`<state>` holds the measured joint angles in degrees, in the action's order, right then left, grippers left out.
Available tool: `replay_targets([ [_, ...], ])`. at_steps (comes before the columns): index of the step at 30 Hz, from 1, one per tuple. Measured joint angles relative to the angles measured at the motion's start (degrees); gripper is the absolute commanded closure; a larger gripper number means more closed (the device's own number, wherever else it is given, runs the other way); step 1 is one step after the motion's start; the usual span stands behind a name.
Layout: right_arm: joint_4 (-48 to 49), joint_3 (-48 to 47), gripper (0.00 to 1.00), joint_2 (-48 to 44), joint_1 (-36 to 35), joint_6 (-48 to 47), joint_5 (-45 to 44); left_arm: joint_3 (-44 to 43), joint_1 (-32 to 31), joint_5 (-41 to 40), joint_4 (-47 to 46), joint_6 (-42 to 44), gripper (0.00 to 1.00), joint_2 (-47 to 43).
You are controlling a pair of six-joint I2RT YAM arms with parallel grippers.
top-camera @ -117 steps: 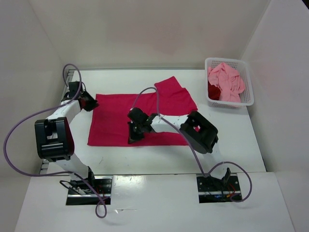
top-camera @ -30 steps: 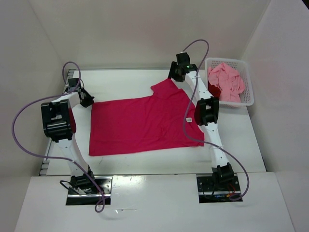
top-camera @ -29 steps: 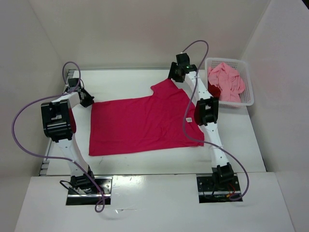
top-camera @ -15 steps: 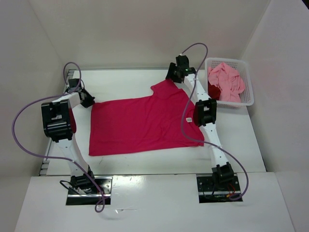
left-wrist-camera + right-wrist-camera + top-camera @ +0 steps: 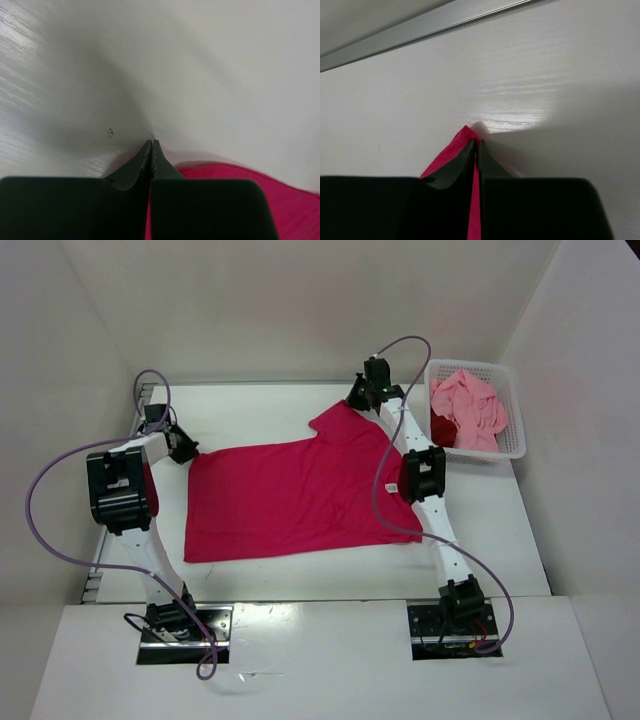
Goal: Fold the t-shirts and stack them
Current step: Grap the side of the flattened tshirt furthest away from the robot with both arms, then fold the other side of the tshirt into a rectangle
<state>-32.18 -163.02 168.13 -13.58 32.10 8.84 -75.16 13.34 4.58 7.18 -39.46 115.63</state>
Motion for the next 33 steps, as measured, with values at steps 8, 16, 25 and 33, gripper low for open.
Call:
replay_targets([
  [8, -2.16, -3.19, 1.0, 0.31, 1.01, 0.46, 1.55, 0.22, 0.0, 0.63, -0.02, -0.44, 1.0, -0.35],
  [16, -10.8, -0.24, 1.0, -9.16, 3.34, -2.91, 3.54, 2.05, -0.02, 1.01, 0.04, -1.33, 1.0, -6.01],
  [25, -7.85, 41.13, 1.0, -44.68, 4.22, -5.92, 5.03, 5.42, -0.04, 1.57, -1.27, -1.03, 1.0, -14.14],
  [33, -3.54, 66.6, 1.0, -62.05, 4.76, -6.45, 5.51, 13.0, -0.04, 2.64, -0.61, -0.79, 1.0, -20.15],
])
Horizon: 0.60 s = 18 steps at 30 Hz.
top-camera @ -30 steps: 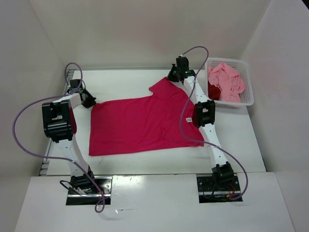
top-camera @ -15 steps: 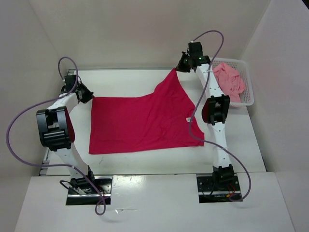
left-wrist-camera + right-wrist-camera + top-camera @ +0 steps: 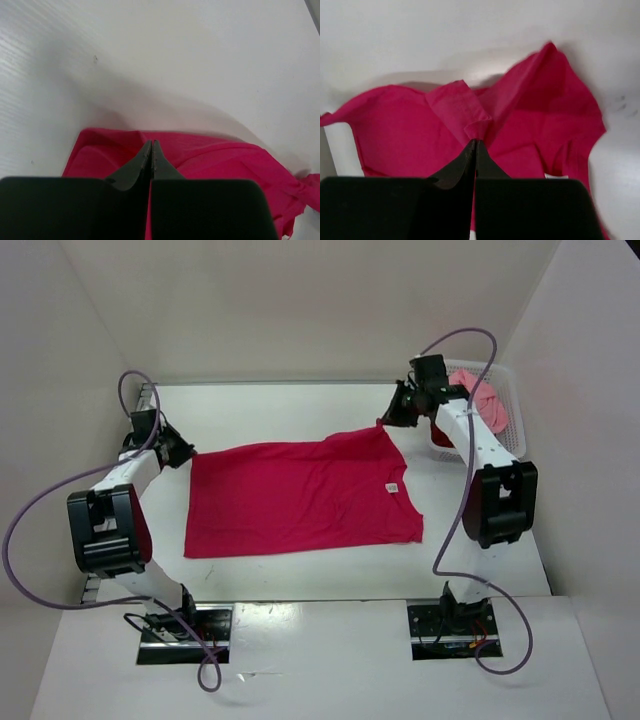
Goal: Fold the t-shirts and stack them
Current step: Fold the other side of the tshirt into a rectangle
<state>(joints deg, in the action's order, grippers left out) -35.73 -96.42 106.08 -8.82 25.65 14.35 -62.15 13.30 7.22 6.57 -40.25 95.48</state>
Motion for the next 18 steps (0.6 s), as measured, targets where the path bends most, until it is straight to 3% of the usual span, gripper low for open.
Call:
replay_targets([
  [7, 0.02, 17.59, 1.0, -11.3, 0.09, 0.0, -0.68, 4.2, 0.02, 0.35, 1.9, 0.31, 1.0, -8.09],
  [12, -0.85, 25.46, 1.0, -22.1, 0.09, 0.0, -2.12, 6.03, 0.09, 0.59, 3.54, 1.22, 1.0, -11.8],
  [18, -4.2, 33.4, 0.99, -28.63, 0.09, 0.46, -5.64, 9.03, 0.79, 0.24, 6.84, 2.64, 1.0, -15.3],
])
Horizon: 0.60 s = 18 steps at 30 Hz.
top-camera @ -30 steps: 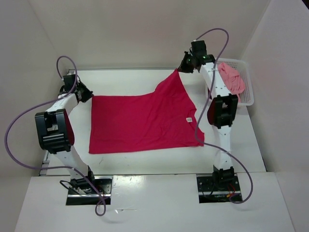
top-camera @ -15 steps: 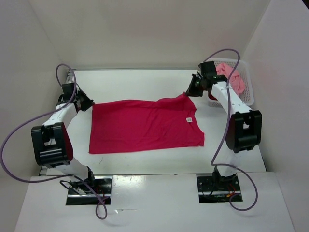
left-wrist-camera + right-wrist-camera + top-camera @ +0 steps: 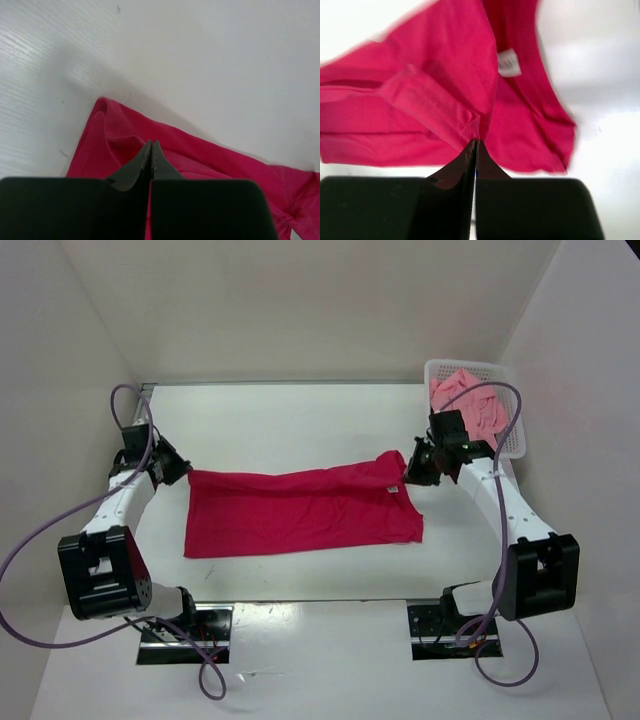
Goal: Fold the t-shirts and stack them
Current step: Fold the other side of the tshirt into a rectangle
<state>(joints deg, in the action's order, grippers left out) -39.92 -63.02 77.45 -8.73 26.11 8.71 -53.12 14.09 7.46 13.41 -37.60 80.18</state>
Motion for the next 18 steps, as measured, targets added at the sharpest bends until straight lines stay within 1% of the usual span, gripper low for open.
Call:
replay_targets([
  [3, -4.0, 2.45, 0.96, -0.31, 0.0, 0.85, -1.27, 1.84, 0.35, -0.37, 1.44, 0.24, 1.0, -1.75],
  [6, -6.14, 2.64, 0.96, -0.44, 0.0, 1.36, -1.6, 3.69, 0.68, -0.63, 2.38, 0.63, 1.0, -2.78],
  [7, -6.88, 2.64, 0.95, -0.55, 0.0, 1.49, -1.7, 4.35, 0.81, -0.74, 2.97, 1.09, 1.0, -3.04],
  [9, -8.24, 2.73, 0.95, -0.85, -0.13, 1.73, -1.88, 5.42, 1.07, -1.09, 3.96, 1.55, 0.97, -3.19],
  [11, -9.64, 2.75, 0.92, -0.98, -0.44, 2.08, -1.99, 5.9, 1.22, -1.18, 5.05, 1.68, 0.91, -3.28],
  [12, -10.08, 2.84, 0.9, -1.05, -0.59, 2.21, -2.05, 6.03, 1.22, -1.18, 5.51, 1.68, 0.83, -3.5],
  [13, -10.21, 3.28, 0.84, -1.27, -0.74, 2.38, -2.03, 6.21, 1.25, -1.18, 5.95, 1.77, 0.78, -4.07],
  [14, -10.49, 4.11, 0.79, -1.66, -0.94, 2.73, -2.03, 6.51, 1.27, -1.27, 6.14, 1.79, 0.72, -4.81],
  [15, -11.15, 4.83, 0.75, -2.05, -1.05, 2.84, -1.99, 6.78, 1.38, -1.36, 6.32, 1.55, 0.62, -5.66],
  [16, -11.72, 5.2, 0.71, -2.29, -1.05, 2.95, -1.88, 6.93, 1.57, -1.42, 6.62, 1.42, 0.6, -6.64],
  [18, -13.03, 5.49, 0.69, -2.64, -1.05, 2.99, -1.86, 7.02, 2.05, -1.7, 6.95, 1.22, 0.58, -8.15],
])
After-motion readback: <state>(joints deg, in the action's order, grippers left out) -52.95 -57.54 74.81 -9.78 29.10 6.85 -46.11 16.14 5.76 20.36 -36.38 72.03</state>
